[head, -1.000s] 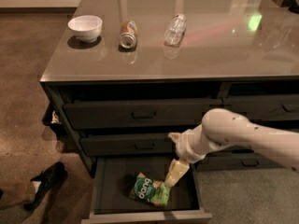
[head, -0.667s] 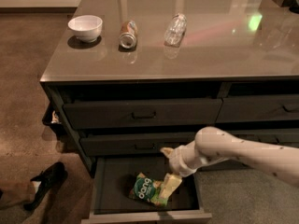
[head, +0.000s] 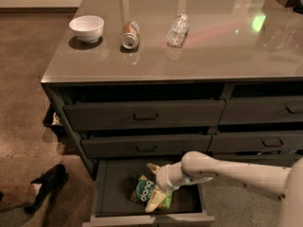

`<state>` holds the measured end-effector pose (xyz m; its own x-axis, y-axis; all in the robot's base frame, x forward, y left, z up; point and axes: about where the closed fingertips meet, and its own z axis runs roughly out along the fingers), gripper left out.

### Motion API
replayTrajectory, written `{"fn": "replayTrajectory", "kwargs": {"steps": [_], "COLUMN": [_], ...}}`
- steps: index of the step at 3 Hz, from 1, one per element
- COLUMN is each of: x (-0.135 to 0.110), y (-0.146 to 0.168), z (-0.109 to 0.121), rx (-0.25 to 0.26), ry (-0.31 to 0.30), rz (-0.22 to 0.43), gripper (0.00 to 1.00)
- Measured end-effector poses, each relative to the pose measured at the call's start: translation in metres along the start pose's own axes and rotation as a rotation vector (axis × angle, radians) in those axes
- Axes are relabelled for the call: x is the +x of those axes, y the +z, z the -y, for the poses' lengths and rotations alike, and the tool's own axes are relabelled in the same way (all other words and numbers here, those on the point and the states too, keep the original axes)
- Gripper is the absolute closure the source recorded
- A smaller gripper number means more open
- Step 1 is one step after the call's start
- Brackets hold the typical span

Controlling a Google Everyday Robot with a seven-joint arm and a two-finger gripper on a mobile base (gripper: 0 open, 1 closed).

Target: Pick green rice chip bag from bottom drawer and place on counter

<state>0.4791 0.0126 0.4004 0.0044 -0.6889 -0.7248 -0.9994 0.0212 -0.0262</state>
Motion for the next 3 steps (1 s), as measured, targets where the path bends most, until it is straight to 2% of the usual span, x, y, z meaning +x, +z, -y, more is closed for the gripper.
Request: {"fn": "replayTrajectory", "kwargs": {"steps": [1,2,3], "x": [0.03,0.052,0.052], "y": [0.061,0.114,0.114], "z": [0.002,-0.003,-0.003], "rx": [-0.015,-0.02,-0.02], "ry": [-0.01,0.02,0.02], "rz": [0.049,0.079,0.079], "gripper": [0.0,0.0,0.0]}}
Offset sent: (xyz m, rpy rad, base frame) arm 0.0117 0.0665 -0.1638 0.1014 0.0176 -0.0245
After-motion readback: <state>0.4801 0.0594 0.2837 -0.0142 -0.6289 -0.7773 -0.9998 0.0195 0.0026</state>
